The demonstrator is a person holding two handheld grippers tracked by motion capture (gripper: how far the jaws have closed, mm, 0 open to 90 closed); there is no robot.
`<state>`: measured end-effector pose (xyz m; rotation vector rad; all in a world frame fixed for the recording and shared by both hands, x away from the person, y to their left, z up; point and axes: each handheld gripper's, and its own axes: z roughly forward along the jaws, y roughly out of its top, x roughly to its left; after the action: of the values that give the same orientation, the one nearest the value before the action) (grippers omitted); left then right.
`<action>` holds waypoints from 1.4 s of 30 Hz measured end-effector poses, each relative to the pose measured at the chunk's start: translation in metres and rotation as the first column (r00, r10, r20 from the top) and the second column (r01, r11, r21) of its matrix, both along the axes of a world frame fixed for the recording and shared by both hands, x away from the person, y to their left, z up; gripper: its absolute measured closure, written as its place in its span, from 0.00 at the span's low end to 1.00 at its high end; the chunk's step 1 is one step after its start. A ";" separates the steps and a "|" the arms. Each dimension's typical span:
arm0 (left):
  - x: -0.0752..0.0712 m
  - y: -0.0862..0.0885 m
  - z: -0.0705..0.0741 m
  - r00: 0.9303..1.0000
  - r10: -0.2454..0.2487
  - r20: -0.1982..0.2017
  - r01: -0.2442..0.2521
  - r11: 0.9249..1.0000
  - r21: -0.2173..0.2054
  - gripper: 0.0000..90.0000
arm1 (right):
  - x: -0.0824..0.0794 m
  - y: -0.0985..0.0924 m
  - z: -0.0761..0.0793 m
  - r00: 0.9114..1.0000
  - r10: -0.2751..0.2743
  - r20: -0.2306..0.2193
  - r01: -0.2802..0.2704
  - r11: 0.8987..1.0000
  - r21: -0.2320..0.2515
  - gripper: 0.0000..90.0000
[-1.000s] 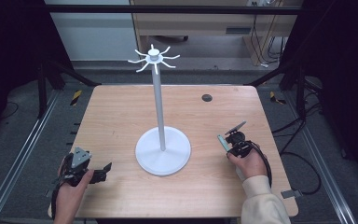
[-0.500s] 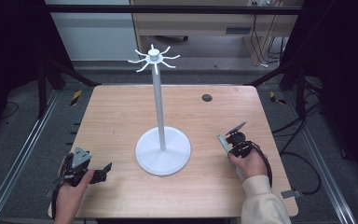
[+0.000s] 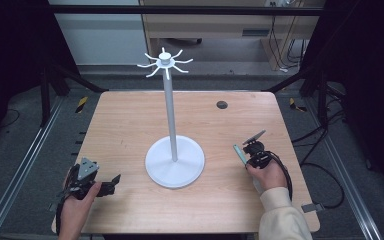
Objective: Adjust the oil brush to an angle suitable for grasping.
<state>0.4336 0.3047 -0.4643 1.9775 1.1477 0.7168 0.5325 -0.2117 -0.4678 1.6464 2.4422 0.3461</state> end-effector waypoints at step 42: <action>-0.001 0.001 0.000 1.000 0.015 0.007 -0.015 1.000 -0.005 0.03 | -0.006 0.009 0.081 0.943 -0.009 0.332 -0.079 0.964 0.252 0.92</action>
<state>0.4325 0.3054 -0.4642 1.9622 1.1606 0.7273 0.5266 -0.2031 -0.3872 1.4888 2.2469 0.9093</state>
